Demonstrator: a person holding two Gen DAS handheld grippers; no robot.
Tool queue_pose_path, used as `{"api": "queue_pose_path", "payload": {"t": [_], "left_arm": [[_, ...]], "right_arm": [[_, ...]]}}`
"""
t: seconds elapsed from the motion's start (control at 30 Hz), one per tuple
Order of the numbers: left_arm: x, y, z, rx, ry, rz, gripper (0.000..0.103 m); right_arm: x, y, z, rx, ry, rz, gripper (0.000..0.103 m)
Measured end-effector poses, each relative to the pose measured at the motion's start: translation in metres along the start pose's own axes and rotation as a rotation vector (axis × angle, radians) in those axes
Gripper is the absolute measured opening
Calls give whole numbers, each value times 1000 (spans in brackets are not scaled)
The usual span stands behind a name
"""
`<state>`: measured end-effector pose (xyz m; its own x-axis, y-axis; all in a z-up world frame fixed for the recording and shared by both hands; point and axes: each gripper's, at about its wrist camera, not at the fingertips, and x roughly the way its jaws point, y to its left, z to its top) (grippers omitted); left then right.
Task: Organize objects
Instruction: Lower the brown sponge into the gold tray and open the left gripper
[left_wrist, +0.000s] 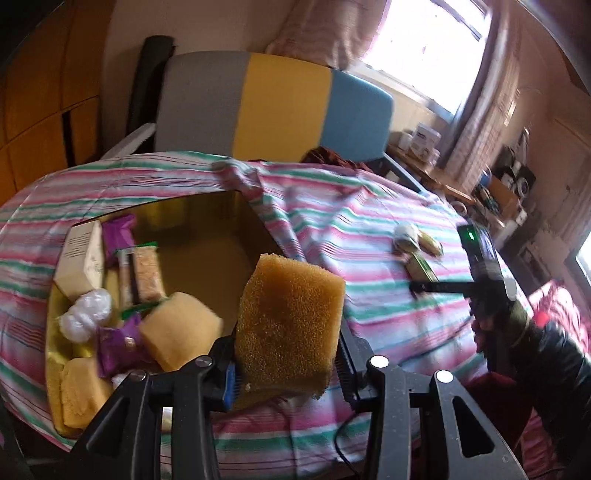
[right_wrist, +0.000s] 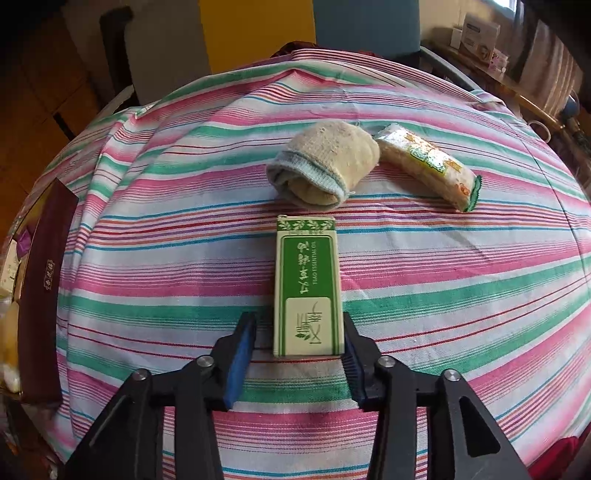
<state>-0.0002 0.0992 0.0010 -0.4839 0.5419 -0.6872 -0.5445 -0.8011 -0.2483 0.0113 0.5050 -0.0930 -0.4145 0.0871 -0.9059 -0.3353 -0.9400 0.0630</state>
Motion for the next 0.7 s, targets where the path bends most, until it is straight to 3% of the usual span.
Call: {"api": "queue_pose_path", "payload": {"t": [0.07, 0.2, 0.3, 0.4, 0.7], "left_arm": [[-4, 20, 6, -53, -14, 9, 42], [-12, 80, 22, -261, -41, 16, 42], [-15, 107, 31, -320, -54, 45, 42], [-2, 122, 45, -375, -45, 3, 42], [88, 111, 92, -249, 86, 54, 42]], "right_arm": [[1, 2, 0, -2, 0, -2, 48], [2, 4, 0, -6, 2, -5, 48], [2, 4, 0, -2, 3, -4, 48], [4, 7, 2, -1, 2, -2, 49], [5, 9, 3, -19, -1, -8, 49]]}}
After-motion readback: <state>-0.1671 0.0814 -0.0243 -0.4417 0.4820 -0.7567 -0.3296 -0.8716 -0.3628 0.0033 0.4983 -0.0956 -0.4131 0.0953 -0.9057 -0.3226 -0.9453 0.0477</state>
